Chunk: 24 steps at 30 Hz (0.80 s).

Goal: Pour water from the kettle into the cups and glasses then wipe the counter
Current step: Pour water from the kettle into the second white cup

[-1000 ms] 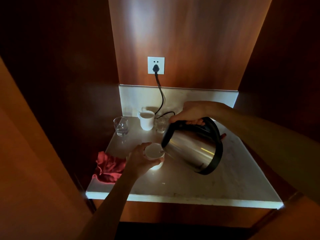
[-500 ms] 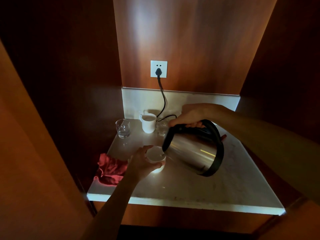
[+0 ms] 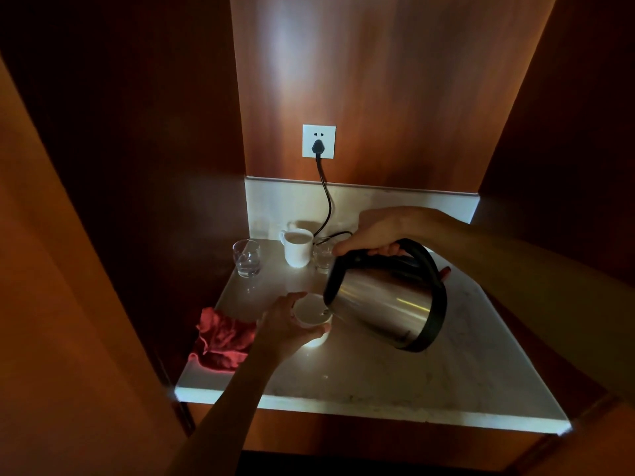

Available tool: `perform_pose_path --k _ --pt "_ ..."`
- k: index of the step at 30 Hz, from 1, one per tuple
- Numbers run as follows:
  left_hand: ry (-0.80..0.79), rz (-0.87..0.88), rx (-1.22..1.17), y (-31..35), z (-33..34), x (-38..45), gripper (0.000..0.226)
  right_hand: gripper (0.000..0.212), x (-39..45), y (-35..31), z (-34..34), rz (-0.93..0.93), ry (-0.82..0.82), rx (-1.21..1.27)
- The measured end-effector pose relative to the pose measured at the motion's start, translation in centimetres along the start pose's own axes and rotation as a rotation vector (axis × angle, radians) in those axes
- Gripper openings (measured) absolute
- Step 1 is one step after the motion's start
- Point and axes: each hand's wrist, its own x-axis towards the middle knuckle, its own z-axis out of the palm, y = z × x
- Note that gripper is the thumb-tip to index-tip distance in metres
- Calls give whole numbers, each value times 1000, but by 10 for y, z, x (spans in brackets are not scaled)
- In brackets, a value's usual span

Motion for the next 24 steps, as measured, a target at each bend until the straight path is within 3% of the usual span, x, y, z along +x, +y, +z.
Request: perform_pose_path --k 24 --pt "6 7 9 -1 2 0 87 56 -6 -13 -3 -17 9 -69"
